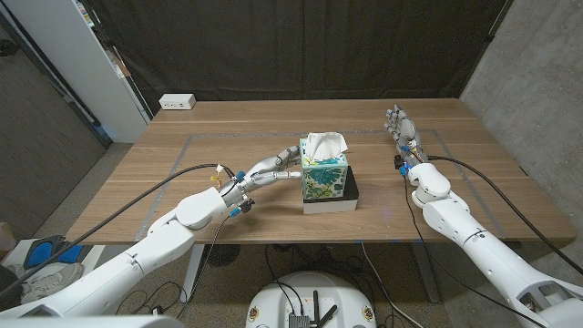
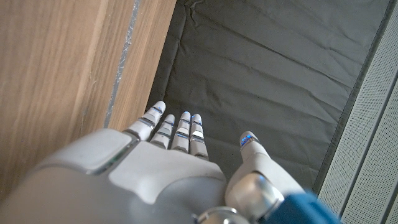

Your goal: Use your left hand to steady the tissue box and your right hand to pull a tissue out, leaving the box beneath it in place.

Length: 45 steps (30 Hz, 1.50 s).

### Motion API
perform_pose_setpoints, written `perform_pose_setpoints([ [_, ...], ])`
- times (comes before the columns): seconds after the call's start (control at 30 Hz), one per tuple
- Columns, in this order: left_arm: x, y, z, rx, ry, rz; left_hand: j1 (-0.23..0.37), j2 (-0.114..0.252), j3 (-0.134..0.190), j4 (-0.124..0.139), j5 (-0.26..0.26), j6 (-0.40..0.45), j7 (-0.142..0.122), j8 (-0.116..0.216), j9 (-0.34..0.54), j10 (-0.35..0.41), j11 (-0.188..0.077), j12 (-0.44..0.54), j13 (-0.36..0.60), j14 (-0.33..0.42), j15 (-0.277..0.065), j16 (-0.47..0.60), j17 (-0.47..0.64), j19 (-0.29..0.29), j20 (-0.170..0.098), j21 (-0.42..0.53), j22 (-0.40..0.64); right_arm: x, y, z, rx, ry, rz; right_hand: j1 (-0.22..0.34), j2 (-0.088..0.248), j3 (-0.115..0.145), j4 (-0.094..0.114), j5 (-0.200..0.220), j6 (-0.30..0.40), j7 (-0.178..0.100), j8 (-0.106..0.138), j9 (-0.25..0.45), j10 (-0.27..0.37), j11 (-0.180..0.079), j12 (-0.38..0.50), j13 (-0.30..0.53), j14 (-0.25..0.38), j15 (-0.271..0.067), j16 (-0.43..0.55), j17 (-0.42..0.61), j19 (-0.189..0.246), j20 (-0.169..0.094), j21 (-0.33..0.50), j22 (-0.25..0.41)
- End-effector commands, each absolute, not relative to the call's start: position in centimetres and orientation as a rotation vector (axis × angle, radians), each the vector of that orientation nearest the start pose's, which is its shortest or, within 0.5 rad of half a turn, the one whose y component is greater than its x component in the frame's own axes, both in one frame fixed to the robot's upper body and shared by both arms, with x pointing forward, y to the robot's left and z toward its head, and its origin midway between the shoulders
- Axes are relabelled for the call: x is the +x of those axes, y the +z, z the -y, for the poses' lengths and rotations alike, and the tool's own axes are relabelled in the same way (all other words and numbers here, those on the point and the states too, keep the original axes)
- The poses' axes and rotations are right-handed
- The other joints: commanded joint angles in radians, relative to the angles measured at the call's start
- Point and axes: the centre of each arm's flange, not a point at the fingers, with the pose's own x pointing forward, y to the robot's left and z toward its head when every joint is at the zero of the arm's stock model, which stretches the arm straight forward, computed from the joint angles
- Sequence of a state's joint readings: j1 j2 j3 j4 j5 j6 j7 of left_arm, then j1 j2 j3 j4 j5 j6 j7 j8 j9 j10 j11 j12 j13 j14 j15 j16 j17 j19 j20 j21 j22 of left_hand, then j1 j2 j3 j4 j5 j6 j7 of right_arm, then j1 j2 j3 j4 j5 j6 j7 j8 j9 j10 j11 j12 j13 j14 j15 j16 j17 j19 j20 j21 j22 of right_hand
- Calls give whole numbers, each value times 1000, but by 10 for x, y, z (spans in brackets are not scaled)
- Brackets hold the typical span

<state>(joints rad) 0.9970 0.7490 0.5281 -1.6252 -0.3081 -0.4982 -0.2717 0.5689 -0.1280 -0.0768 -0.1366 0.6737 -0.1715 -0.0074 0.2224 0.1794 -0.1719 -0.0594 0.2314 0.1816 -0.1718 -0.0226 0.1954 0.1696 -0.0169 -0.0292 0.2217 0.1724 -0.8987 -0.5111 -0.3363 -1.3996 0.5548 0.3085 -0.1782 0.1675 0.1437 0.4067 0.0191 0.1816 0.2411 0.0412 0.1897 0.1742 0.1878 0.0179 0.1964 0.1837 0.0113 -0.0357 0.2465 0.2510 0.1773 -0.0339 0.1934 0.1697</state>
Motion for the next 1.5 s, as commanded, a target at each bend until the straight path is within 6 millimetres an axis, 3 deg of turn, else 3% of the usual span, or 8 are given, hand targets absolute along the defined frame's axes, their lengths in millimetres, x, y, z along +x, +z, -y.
perform_pose_setpoints([
  [0.03,550,-70,-175,549,-757,776,26,3,-3,-10,-8,-262,-5,7,3,-192,-6,-4,1,-104,0,-3,3,12,-53,-3,2,633,-23,307,51,23,656,1,15,5,-5,2,7,3,0,6,8,-1,-1,4,7,-10,-3,2,-1,-6,1,2],
  [0.43,556,-70,-160,536,-783,783,148,59,13,-14,-77,-176,-16,30,6,-93,0,2,3,10,-4,8,3,101,-16,3,2,631,-25,313,54,16,658,0,16,5,-5,2,7,4,0,6,8,-1,-1,4,8,-12,-3,2,-1,-5,1,2],
  [0.5,556,-71,-158,515,-803,788,195,89,24,-11,-124,-124,-14,46,9,-29,1,10,4,84,-12,15,3,143,-6,5,2,631,-25,313,51,13,661,0,16,5,-5,2,7,4,0,6,9,-1,-1,4,8,-11,-3,2,-1,-5,1,2],
  [0.6,555,-69,-159,507,-796,785,281,135,59,-15,-247,-10,-8,86,16,95,-34,22,9,214,-39,16,2,211,10,3,3,630,-25,315,47,12,661,0,15,5,-6,2,6,4,0,5,9,0,-1,4,8,-10,-3,1,-1,-5,1,2],
  [0.7,554,-71,-159,482,-779,782,373,176,117,-24,-405,155,2,154,29,268,-34,45,17,410,-61,32,6,290,57,4,7,630,-25,316,52,13,660,0,15,5,-7,2,7,4,0,6,8,0,-2,4,9,-10,-3,1,-1,-5,0,2],
  [0.77,554,-71,-159,489,-774,777,407,192,145,-27,-448,243,13,197,42,365,-28,66,28,477,-85,37,9,313,69,5,10,630,-25,316,47,13,659,0,15,5,-7,2,7,5,0,5,7,0,-2,4,8,-11,-3,1,-1,-4,0,2],
  [0.9,553,-72,-160,454,-767,776,428,219,174,-24,-464,314,14,242,59,438,-22,88,46,517,-83,44,16,328,73,6,13,630,-24,315,44,18,658,0,14,4,-7,2,7,5,0,5,7,0,-2,4,9,-10,-3,1,-1,-4,0,2],
  [1.5,544,-67,-165,468,-746,750,424,244,195,-16,-467,310,26,253,72,437,-8,84,62,502,-66,29,20,320,62,1,15,629,-26,315,48,21,660,1,14,4,-10,2,7,4,0,5,8,0,-2,4,9,-9,-4,0,-2,-4,0,2],
])
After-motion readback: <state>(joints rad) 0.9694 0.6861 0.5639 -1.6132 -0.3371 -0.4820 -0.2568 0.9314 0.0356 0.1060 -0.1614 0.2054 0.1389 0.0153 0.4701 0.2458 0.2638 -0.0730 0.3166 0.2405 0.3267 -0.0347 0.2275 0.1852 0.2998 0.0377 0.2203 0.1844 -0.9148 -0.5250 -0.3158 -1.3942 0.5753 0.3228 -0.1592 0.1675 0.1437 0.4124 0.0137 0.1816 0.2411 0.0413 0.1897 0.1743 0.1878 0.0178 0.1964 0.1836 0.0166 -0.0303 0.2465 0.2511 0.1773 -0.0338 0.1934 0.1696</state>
